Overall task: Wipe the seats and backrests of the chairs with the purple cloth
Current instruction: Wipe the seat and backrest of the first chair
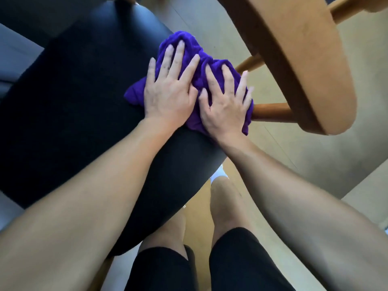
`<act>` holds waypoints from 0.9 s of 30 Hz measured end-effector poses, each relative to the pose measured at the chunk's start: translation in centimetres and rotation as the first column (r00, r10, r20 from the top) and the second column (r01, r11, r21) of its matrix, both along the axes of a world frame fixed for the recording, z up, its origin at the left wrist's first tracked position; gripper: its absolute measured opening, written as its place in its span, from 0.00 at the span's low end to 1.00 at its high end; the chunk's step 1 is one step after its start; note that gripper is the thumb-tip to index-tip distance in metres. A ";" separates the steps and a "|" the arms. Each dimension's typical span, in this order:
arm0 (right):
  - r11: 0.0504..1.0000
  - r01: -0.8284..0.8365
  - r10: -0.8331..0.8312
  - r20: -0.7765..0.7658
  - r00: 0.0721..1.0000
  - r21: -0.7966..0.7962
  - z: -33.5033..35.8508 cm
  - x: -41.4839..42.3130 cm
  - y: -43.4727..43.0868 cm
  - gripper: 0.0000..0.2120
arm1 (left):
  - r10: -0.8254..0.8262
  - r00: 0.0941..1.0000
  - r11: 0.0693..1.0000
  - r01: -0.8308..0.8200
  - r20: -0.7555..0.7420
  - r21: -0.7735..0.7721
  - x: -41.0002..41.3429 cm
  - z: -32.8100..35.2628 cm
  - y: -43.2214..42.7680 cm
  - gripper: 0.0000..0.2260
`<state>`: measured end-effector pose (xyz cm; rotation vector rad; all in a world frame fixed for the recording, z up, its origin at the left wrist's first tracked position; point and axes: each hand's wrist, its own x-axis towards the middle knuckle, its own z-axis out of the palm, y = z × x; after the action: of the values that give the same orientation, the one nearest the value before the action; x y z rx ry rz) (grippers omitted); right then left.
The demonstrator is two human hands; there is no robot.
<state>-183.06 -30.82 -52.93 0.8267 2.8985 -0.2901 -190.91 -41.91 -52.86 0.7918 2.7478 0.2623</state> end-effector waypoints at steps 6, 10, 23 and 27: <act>0.993 -0.094 0.102 -0.112 0.988 0.070 0.2 1.7 -1.2 0.19 | 0.116 0.993 0.992 -0.115 0.013 -0.044 4.0 1.0 -1.5 0.28; 0.971 -0.229 0.237 -0.181 0.955 0.065 0.3 3.7 -2.9 0.15 | 0.166 0.986 0.984 -0.167 -0.020 -0.061 7.4 1.3 -4.4 0.28; 0.819 -0.572 0.566 -0.109 0.817 -0.032 2.3 5.6 -6.3 0.19 | 0.452 0.890 0.884 -0.440 0.053 -0.157 12.3 5.5 -9.6 0.23; 0.823 -0.567 0.567 0.016 0.823 -0.018 3.0 4.7 -5.2 0.23 | 0.501 0.864 0.863 -0.494 0.050 -0.108 11.6 4.9 -8.1 0.21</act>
<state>-178.37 -36.06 -49.90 -0.0683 2.9434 -0.2307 -179.30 -50.03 -47.96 0.0260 2.8183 0.2551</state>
